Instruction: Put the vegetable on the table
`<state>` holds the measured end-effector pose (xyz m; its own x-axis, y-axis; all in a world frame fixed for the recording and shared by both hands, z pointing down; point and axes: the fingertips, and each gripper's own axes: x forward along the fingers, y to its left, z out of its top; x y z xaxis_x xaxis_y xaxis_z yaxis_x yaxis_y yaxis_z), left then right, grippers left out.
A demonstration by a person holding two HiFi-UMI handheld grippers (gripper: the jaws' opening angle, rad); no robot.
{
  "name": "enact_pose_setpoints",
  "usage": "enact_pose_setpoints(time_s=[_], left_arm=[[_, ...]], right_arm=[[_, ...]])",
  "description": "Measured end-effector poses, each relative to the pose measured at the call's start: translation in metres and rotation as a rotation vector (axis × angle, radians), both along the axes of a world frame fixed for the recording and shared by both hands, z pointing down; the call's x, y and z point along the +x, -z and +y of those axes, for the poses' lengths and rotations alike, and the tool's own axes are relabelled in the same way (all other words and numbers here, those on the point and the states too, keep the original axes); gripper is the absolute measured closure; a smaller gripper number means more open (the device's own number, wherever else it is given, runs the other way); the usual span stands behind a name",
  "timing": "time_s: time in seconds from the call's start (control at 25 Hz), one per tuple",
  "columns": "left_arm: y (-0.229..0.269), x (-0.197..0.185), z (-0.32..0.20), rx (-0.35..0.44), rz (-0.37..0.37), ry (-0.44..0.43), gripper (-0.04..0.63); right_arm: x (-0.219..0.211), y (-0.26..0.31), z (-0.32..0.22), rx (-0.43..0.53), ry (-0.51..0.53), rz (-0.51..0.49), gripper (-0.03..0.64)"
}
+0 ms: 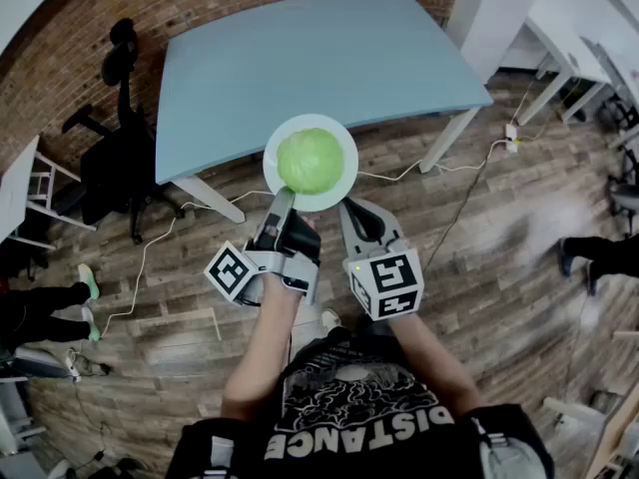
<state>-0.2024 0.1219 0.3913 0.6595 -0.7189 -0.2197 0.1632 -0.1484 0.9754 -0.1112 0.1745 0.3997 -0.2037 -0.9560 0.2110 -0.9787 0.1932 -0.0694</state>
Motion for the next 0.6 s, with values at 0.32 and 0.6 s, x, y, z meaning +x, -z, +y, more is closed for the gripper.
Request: enact_pose_setpoints(time_s=[0.32,0.6], left_arm=[[0.0020,-0.0036,0.0014,-0.007,0.006,-0.022,0.584],[-0.0032,-0.0012,0.0001,-0.014,0.013,-0.030,0.584]], right_arm=[[-0.0021,0.0067,0.0026,0.003,-0.035,-0.014,0.609],[-0.0001,0.0023,0.0018,0.008,-0.045,-0.010,0.609]])
